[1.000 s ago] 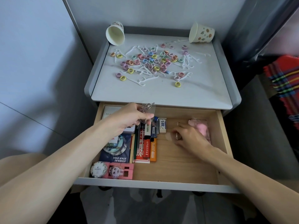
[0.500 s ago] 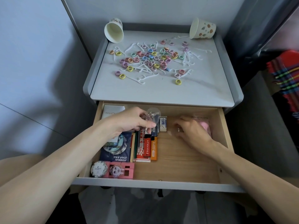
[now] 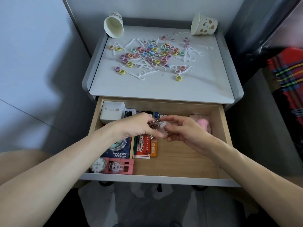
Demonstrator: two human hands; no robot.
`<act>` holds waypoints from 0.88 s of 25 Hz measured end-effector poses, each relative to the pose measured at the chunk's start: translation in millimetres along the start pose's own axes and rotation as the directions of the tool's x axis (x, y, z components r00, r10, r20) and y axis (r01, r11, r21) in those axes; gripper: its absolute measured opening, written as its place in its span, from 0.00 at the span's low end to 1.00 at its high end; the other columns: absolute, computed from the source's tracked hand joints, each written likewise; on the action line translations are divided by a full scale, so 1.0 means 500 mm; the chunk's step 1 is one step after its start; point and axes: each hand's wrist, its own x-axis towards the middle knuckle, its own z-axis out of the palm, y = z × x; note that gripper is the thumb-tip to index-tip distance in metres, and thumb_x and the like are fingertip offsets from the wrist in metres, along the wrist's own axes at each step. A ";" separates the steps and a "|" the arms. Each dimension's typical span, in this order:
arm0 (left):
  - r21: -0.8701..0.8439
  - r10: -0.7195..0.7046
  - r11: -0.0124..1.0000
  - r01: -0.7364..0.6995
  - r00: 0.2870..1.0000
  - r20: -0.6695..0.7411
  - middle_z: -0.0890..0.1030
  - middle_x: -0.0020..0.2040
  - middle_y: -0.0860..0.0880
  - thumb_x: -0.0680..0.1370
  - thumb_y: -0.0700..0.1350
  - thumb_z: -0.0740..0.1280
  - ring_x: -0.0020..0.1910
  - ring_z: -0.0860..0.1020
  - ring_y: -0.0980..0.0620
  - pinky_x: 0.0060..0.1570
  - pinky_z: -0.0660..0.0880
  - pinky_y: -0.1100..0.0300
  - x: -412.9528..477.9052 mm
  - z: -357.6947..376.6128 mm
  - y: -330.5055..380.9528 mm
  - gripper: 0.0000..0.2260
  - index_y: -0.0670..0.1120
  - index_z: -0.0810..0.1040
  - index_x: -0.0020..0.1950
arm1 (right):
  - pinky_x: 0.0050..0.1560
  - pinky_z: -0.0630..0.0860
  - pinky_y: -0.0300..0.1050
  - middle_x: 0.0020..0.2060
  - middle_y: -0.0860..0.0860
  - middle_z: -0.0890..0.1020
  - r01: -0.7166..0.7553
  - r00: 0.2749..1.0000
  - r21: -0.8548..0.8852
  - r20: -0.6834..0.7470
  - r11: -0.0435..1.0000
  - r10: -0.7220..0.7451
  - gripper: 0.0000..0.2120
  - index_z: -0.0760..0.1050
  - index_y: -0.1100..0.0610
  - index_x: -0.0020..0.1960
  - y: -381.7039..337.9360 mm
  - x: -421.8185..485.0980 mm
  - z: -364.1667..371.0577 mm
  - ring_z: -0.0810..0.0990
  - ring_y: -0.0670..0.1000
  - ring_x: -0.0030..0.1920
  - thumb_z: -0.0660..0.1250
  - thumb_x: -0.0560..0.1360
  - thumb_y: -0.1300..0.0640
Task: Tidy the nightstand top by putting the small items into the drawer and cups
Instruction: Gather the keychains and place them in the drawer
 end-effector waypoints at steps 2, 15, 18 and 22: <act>0.026 0.004 1.000 -0.003 0.999 -0.033 0.84 0.36 0.52 0.70 0.55 0.76 0.36 0.81 0.58 0.44 0.74 0.62 0.008 0.006 -0.005 0.11 0.48 0.83 0.41 | 0.35 0.81 0.39 0.36 0.57 0.82 0.001 0.999 -0.126 -0.042 0.992 -0.006 0.10 0.78 0.60 0.55 0.005 -0.006 -0.008 0.82 0.51 0.33 0.67 0.76 0.70; 0.156 -0.016 0.987 0.039 0.990 -0.143 0.77 0.32 0.53 0.79 0.56 0.67 0.34 0.73 0.53 0.45 0.70 0.56 0.014 -0.005 -0.020 0.16 0.47 0.76 0.38 | 0.42 0.74 0.48 0.56 0.48 0.78 -0.183 0.944 -0.978 -0.146 -0.102 -0.296 0.12 0.75 0.50 0.58 0.063 -0.031 -0.058 0.80 0.57 0.53 0.64 0.76 0.49; 0.120 -0.007 0.992 0.023 0.990 -0.137 0.76 0.32 0.52 0.79 0.55 0.68 0.33 0.72 0.54 0.46 0.70 0.56 0.014 -0.006 -0.019 0.14 0.48 0.75 0.38 | 0.50 0.74 0.50 0.61 0.48 0.75 -0.009 0.990 -0.991 0.011 -0.135 -0.144 0.19 0.73 0.50 0.64 0.059 -0.025 -0.041 0.78 0.55 0.59 0.65 0.76 0.44; 0.066 -0.021 0.997 0.031 0.990 -0.137 0.75 0.35 0.52 0.79 0.56 0.68 0.36 0.73 0.56 0.52 0.77 0.52 0.015 -0.004 -0.020 0.09 0.51 0.81 0.50 | 0.50 0.76 0.52 0.59 0.52 0.77 -0.004 0.994 -0.995 0.007 -0.103 -0.107 0.18 0.73 0.55 0.61 0.074 0.011 -0.052 0.78 0.57 0.59 0.68 0.75 0.50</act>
